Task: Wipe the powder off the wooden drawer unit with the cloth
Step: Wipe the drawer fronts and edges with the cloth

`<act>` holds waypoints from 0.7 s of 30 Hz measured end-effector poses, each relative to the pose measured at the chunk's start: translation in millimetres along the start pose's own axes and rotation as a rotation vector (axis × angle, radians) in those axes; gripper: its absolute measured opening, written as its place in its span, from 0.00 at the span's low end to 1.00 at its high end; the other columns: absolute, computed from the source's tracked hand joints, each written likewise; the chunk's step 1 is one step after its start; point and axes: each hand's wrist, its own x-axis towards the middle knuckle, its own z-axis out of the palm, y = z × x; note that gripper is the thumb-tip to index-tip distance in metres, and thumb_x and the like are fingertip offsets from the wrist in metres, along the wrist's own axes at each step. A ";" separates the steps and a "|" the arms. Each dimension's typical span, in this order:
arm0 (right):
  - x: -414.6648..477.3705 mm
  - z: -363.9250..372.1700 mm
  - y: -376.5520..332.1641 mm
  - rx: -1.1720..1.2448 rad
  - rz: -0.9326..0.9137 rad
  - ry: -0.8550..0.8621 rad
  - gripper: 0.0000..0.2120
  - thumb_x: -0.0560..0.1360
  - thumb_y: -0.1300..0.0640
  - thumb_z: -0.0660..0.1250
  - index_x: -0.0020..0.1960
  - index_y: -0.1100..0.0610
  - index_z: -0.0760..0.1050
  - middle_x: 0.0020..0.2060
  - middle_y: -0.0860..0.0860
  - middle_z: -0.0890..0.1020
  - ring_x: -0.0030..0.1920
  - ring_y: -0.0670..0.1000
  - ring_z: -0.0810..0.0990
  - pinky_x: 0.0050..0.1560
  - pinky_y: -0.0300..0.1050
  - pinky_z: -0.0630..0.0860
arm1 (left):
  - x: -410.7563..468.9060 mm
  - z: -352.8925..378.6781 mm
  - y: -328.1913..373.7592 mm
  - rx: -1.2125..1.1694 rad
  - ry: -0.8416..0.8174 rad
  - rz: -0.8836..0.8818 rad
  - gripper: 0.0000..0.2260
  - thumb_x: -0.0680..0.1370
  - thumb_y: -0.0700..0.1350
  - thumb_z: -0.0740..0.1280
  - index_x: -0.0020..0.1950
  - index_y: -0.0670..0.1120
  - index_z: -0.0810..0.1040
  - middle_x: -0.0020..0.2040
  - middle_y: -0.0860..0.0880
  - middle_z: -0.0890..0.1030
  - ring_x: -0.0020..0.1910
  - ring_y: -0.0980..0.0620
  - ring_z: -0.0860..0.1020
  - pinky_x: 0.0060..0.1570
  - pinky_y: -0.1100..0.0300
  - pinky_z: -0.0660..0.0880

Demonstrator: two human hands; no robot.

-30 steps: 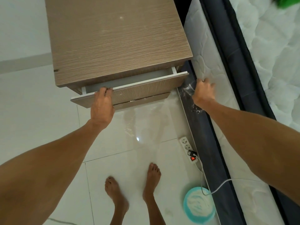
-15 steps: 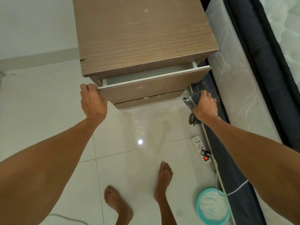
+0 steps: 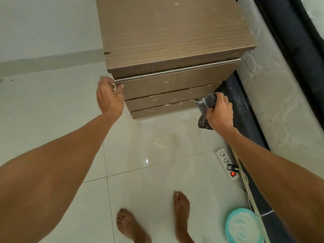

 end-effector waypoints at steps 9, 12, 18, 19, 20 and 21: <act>42.7 39.4 27.4 0.697 -0.043 0.478 0.22 0.72 0.68 0.64 0.64 0.55 0.70 0.57 0.48 0.78 0.58 0.44 0.78 0.62 0.41 0.75 | 13.8 25.5 -46.9 -0.227 0.084 0.361 0.14 0.75 0.49 0.70 0.54 0.42 0.73 0.46 0.46 0.79 0.42 0.50 0.78 0.40 0.64 0.76; 72.5 43.3 37.8 1.053 0.014 0.648 0.19 0.70 0.66 0.65 0.57 0.51 0.72 0.55 0.47 0.79 0.57 0.47 0.81 0.60 0.49 0.78 | 17.4 30.4 -55.1 -0.297 0.121 0.513 0.10 0.76 0.47 0.70 0.49 0.56 0.70 0.47 0.48 0.77 0.43 0.53 0.77 0.38 0.73 0.73; 128.7 53.9 56.1 1.717 0.144 0.801 0.17 0.68 0.67 0.63 0.56 0.63 0.76 0.52 0.61 0.83 0.49 0.59 0.84 0.46 0.57 0.83 | 26.9 47.4 -71.2 -0.365 0.212 0.684 0.14 0.77 0.47 0.69 0.47 0.62 0.65 0.50 0.50 0.77 0.41 0.61 0.77 0.40 0.74 0.74; 132.8 58.3 56.4 1.765 0.109 0.820 0.18 0.66 0.66 0.63 0.55 0.65 0.77 0.51 0.62 0.84 0.48 0.60 0.85 0.45 0.58 0.83 | 29.2 50.3 -74.4 -0.372 0.238 0.705 0.13 0.77 0.48 0.69 0.47 0.62 0.65 0.50 0.50 0.77 0.42 0.64 0.77 0.40 0.75 0.74; 135.3 62.8 56.5 1.781 0.090 0.854 0.18 0.65 0.66 0.63 0.54 0.65 0.78 0.50 0.62 0.84 0.47 0.61 0.85 0.45 0.60 0.83 | 30.8 53.2 -77.2 -0.377 0.261 0.725 0.12 0.77 0.49 0.68 0.46 0.62 0.65 0.50 0.51 0.76 0.42 0.68 0.76 0.39 0.75 0.74; 136.9 67.5 56.5 1.780 0.084 0.897 0.17 0.66 0.66 0.63 0.54 0.65 0.79 0.49 0.61 0.84 0.47 0.60 0.85 0.46 0.61 0.83 | 33.2 56.2 -79.9 -0.381 0.281 0.742 0.11 0.77 0.49 0.68 0.47 0.61 0.66 0.50 0.51 0.76 0.42 0.68 0.76 0.38 0.76 0.74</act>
